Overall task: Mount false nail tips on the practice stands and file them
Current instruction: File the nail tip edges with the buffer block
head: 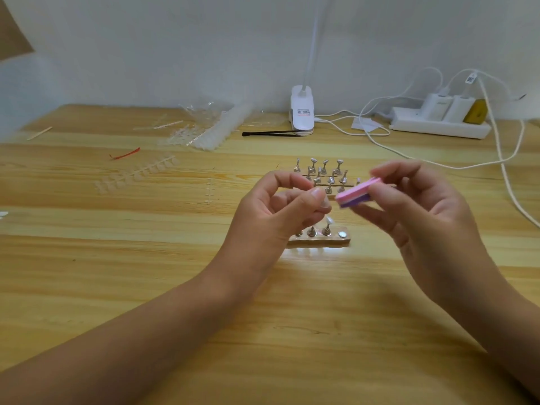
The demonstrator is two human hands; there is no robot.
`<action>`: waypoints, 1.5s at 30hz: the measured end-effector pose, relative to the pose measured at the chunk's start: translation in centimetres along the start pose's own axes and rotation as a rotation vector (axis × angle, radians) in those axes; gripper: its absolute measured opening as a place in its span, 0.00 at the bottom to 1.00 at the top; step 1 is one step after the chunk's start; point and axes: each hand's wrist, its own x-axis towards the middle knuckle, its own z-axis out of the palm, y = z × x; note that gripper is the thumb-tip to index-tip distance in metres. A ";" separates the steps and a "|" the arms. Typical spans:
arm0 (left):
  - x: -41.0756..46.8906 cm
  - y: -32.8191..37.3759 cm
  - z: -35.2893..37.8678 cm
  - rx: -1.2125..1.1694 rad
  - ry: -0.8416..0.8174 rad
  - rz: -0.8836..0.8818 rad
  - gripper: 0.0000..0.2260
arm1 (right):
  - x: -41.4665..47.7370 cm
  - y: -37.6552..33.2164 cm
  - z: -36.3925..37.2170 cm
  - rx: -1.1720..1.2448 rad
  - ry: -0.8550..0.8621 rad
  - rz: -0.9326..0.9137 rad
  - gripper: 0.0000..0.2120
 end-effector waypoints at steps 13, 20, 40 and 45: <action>-0.1 -0.1 0.2 0.002 -0.007 -0.013 0.10 | -0.6 0.7 1.2 -0.029 -0.130 0.012 0.12; 0.1 0.3 0.0 -0.089 0.021 -0.007 0.11 | 0.3 -0.1 -0.1 0.088 0.107 -0.038 0.09; 0.2 0.0 -0.3 -0.087 0.026 0.000 0.10 | -0.7 0.4 1.3 -0.017 -0.177 0.164 0.13; 0.2 -0.2 -0.3 -0.069 0.029 -0.007 0.09 | -0.6 0.6 1.0 -0.026 -0.166 0.164 0.17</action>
